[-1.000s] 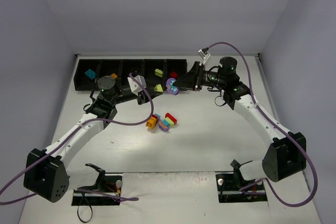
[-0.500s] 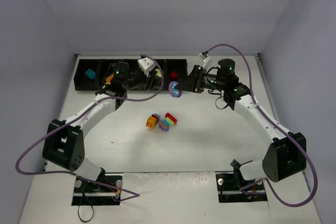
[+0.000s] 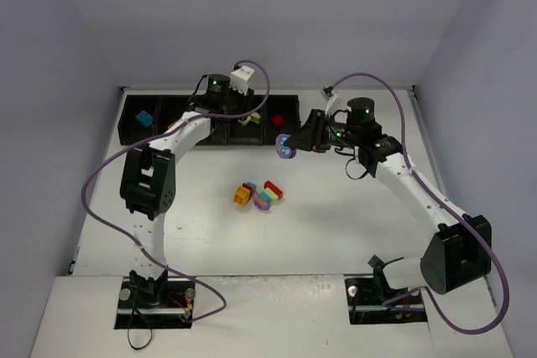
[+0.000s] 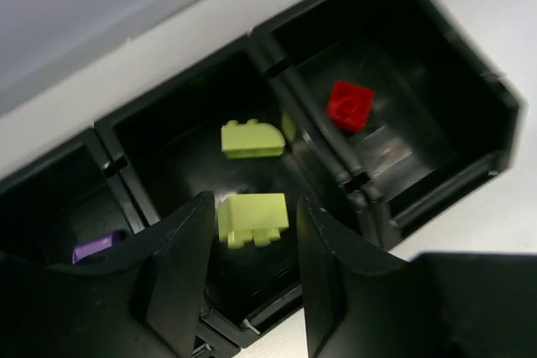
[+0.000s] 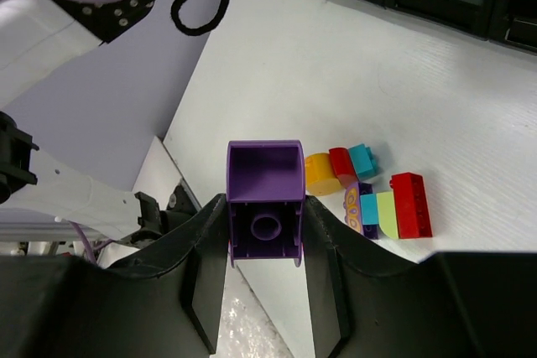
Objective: Sort the legos into containers by color
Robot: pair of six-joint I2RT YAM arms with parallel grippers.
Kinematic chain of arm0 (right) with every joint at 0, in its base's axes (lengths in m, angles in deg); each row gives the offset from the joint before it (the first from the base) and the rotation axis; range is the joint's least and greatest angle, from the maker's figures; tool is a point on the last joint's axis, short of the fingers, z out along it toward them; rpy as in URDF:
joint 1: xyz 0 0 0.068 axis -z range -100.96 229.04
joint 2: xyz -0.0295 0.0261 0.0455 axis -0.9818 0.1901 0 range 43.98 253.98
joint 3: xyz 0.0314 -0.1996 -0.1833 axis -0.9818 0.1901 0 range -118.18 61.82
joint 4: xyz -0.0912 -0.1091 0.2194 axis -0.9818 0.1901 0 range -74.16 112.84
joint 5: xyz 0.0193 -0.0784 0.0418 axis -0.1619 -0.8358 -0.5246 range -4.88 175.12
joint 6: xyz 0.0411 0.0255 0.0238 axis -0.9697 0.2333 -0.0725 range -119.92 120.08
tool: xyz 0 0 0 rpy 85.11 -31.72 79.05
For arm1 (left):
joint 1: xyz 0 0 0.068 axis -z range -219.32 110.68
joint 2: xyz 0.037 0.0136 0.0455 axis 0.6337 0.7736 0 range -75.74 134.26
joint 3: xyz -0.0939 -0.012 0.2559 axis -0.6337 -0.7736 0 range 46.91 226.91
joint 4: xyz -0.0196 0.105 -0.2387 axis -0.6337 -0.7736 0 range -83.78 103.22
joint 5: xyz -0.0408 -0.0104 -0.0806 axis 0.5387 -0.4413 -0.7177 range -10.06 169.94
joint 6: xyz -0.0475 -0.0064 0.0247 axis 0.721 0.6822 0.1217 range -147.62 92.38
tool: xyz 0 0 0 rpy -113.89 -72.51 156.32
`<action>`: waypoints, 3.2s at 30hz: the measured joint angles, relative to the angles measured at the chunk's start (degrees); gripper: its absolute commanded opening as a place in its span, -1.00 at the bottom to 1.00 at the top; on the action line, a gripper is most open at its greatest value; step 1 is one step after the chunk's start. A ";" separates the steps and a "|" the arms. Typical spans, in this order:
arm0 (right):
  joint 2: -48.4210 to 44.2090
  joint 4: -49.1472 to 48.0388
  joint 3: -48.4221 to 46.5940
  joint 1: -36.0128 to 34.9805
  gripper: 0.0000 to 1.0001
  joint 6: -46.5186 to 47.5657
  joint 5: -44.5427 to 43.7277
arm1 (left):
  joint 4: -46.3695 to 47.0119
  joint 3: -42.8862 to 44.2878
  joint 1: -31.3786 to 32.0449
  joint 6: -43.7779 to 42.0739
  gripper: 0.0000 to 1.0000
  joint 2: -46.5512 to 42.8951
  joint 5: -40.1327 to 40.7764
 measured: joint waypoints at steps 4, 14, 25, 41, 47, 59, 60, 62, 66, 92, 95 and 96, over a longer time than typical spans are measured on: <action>-0.15 1.01 0.04 0.00 -1.00 1.09 -1.09 | -5.84 5.09 -0.11 0.96 -0.05 5.07 3.28; -0.59 2.75 0.92 -0.02 -1.00 3.32 -3.17 | -14.36 8.41 -0.11 6.86 0.34 5.38 4.63; -0.55 2.73 0.59 -0.02 -1.00 6.51 -3.54 | -16.24 -5.53 -0.13 22.36 0.47 -20.57 -11.23; 2.78 1.86 -5.77 -0.02 -1.00 11.65 13.60 | -4.81 -16.24 -0.28 23.23 0.47 -25.68 -46.86; 3.74 1.88 -6.51 -0.02 -1.00 12.44 17.70 | -2.95 -16.24 -0.20 21.29 0.47 -29.11 -52.24; 4.26 1.79 -8.68 -0.02 -1.00 12.68 22.25 | -2.56 -16.90 2.23 19.32 0.45 -29.38 -54.25; 4.26 1.79 -8.72 -0.07 -1.00 12.66 22.38 | -2.56 -16.90 2.38 19.26 0.45 -29.29 -54.25; 4.26 1.79 -8.79 -0.07 -1.00 12.66 22.71 | -2.56 -16.90 2.86 19.21 0.39 -29.18 -54.12; 4.26 1.40 -8.94 -0.13 -1.00 12.63 23.15 | -2.51 -16.90 3.69 19.19 0.25 -28.70 -54.05; 4.57 0.24 -9.27 -0.04 0.85 13.70 19.19 | -6.51 -17.57 3.52 16.31 -1.00 -26.93 -52.28; 4.13 0.90 -9.14 2.01 0.87 13.70 16.41 | -10.91 -17.64 1.97 13.38 -1.00 -26.93 -49.46; 3.82 1.07 -8.92 2.86 0.87 13.70 15.21 | -12.37 -17.64 1.20 12.63 -1.00 -26.93 -47.91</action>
